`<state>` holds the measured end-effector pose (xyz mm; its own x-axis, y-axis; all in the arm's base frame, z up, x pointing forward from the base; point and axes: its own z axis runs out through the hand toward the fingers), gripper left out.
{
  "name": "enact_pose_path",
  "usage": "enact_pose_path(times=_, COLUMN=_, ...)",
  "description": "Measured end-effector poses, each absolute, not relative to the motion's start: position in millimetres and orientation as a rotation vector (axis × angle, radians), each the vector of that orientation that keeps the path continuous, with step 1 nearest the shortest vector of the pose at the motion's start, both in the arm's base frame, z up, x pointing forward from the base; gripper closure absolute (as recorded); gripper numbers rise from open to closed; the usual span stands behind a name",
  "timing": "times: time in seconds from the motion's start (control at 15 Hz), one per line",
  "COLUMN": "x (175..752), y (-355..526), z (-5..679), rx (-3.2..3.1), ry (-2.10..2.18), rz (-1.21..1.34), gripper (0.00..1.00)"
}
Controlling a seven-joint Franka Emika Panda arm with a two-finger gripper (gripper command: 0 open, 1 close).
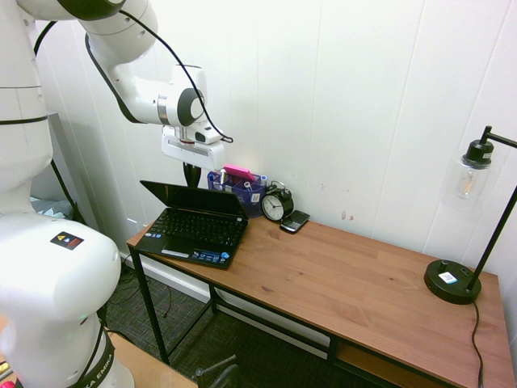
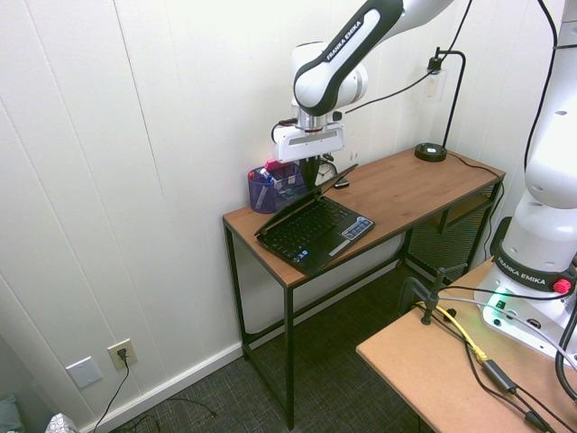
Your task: Close the laptop lid
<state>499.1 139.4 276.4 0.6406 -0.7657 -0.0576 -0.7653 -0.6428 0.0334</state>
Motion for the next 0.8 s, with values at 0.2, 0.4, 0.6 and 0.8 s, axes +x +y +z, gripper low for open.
enact_pose_path(times=0.2, x=483, y=124, z=255, rx=2.823, ry=-1.355, rz=-0.167, gripper=1.0)
enact_pose_path(times=0.4, x=473, y=108, z=228, rx=2.811, ry=-1.373, rz=-0.232, gripper=1.0)
enact_pose_path(times=0.6, x=467, y=92, z=200, rx=2.802, ry=-1.386, rz=-0.292, gripper=1.0)
enact_pose_path(times=0.8, x=470, y=88, z=194, rx=2.822, ry=-1.401, rz=-0.273, gripper=1.0)
